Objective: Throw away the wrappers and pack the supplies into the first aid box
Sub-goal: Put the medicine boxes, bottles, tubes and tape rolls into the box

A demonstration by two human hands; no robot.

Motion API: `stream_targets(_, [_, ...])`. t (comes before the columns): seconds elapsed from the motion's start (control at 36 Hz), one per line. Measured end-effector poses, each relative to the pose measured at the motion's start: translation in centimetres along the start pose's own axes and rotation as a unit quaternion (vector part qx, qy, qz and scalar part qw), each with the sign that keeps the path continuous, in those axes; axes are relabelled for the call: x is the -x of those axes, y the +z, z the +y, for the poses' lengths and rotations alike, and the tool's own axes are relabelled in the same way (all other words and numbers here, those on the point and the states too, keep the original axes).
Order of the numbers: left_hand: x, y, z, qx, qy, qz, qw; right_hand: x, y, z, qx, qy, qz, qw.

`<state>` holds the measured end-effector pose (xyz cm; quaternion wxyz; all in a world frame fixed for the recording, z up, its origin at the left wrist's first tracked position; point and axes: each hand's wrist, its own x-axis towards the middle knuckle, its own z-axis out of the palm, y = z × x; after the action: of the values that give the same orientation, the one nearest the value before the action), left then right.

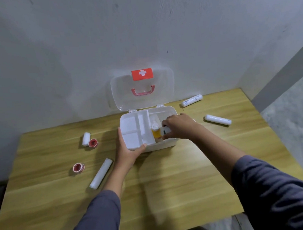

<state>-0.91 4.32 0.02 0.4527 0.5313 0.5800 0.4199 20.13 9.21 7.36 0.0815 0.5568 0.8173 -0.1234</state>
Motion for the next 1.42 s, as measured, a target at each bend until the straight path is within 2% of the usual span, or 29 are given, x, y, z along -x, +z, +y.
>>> stream_targets(0.22, [-0.1,0.0,-0.3,-0.007,-0.01,0.004,1.0,0.2,-1.0,-0.3,0.015,0.03,-0.067,0.997])
stream_targets(0.39, [-0.1,0.0,-0.2,-0.009,-0.013,0.006,1.0,0.3,-1.7,-0.1,0.02,0.055,-0.082,0.995])
stream_targets(0.61, [-0.1,-0.1,-0.2,-0.02,-0.014,0.009,1.0,1.2,-0.8,-0.6,-0.037,0.064,0.038,0.997])
stream_targets(0.75, [0.0,0.0,-0.2,-0.02,-0.009,0.011,1.0,2.4,0.6,-0.2,-0.121,0.058,0.106,0.985])
stream_targets(0.86, [0.0,0.0,-0.2,-0.021,-0.003,0.014,1.0,2.8,1.7,-0.2,-0.197,0.064,0.124,0.97])
stream_targets(0.94, [0.0,0.0,-0.2,-0.022,-0.004,0.012,1.0,3.1,2.0,0.0,-0.267,0.053,0.149,0.951])
stream_targets(1.03, [0.1,0.1,-0.1,-0.024,-0.008,0.013,1.0,3.9,2.0,0.7,-0.302,0.052,0.211,0.928])
stream_targets(1.11, [0.1,0.0,-0.1,-0.026,-0.008,0.017,0.999,4.7,2.5,2.9,-0.327,0.096,0.291,0.894])
stream_targets(1.17, [0.0,0.0,-0.2,-0.026,-0.009,0.017,0.999,5.0,3.6,5.2,-0.337,0.145,0.315,0.875])
stream_targets(1.25, [0.1,0.1,0.1,-0.009,-0.006,0.014,1.0,5.5,5.7,9.0,-0.335,0.224,0.292,0.868])
stream_targets(1.33, [0.1,0.3,0.4,-0.008,-0.002,0.013,1.0,5.6,8.1,12.7,-0.246,0.285,0.248,0.893])
stream_targets(1.42, [0.1,0.2,0.3,-0.008,-0.002,0.013,1.0,5.2,10.1,14.7,-0.175,0.302,0.182,0.919])
